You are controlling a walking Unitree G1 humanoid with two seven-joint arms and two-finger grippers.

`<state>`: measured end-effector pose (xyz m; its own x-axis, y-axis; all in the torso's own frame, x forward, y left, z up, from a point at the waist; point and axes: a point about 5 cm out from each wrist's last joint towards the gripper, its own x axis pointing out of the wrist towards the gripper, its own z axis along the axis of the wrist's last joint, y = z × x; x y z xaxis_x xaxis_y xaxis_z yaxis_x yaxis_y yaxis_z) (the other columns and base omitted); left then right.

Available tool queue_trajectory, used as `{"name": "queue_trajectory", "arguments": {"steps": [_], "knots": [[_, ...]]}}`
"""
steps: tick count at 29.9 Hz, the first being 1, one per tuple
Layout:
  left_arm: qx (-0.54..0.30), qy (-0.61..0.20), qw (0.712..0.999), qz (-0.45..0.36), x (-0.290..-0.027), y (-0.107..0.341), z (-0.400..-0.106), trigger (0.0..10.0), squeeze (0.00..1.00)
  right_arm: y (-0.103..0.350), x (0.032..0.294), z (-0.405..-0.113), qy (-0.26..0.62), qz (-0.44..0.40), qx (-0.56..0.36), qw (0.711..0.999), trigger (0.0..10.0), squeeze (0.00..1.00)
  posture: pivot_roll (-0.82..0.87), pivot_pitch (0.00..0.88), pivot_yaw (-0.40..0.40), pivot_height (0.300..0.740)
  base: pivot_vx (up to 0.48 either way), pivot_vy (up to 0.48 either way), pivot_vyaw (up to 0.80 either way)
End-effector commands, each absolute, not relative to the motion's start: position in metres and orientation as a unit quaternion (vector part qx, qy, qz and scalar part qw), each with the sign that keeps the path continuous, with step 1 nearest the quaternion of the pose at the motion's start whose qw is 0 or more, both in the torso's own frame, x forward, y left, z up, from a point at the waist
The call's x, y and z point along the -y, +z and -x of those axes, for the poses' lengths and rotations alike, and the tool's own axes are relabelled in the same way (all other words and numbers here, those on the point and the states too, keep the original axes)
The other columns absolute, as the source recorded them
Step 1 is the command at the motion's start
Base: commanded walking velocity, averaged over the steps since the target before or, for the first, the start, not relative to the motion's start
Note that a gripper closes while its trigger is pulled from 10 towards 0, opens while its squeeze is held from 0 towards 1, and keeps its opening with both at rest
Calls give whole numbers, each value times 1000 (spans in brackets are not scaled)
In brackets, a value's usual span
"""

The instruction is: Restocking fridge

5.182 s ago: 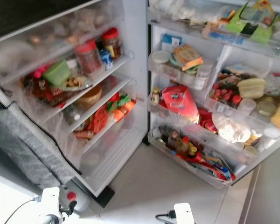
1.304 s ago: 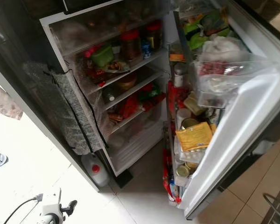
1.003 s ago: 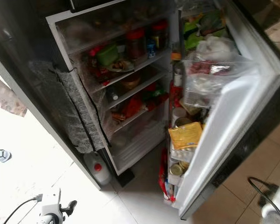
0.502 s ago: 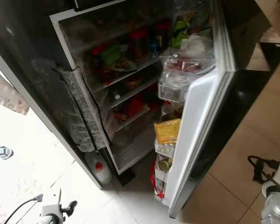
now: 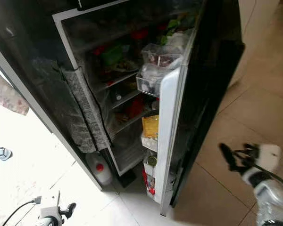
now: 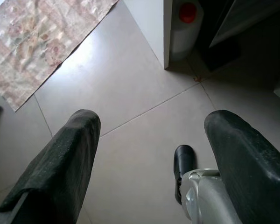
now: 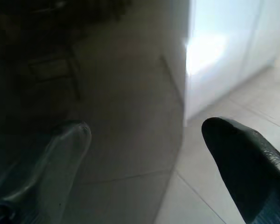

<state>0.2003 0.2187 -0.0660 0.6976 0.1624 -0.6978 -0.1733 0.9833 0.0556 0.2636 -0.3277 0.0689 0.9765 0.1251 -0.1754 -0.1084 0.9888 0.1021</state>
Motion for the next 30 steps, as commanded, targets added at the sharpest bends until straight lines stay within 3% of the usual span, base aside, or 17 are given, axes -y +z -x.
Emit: {"name": "queue_trajectory", "arguments": {"steps": [1,9,24,30], "knots": [[-388,102,916,7,-225,-68,-195,10000,0,73,325,-269,63,-45,-88,993,10000,0,-95,49,71,740,0,0,0],[-385,104,917,11,-224,-68,-195,10000,0,87,288,-294,131,-40,-54,989,10000,0,-87,55,69,740,0,0,0],[-381,105,919,11,-225,-67,-197,10000,0,108,249,-316,202,-40,-22,978,10000,0,-83,56,73,740,0,0,0],[-380,104,919,11,-224,-66,-198,10000,0,103,228,-323,241,-23,-49,969,10000,0,-83,53,76,740,0,0,0]]}}
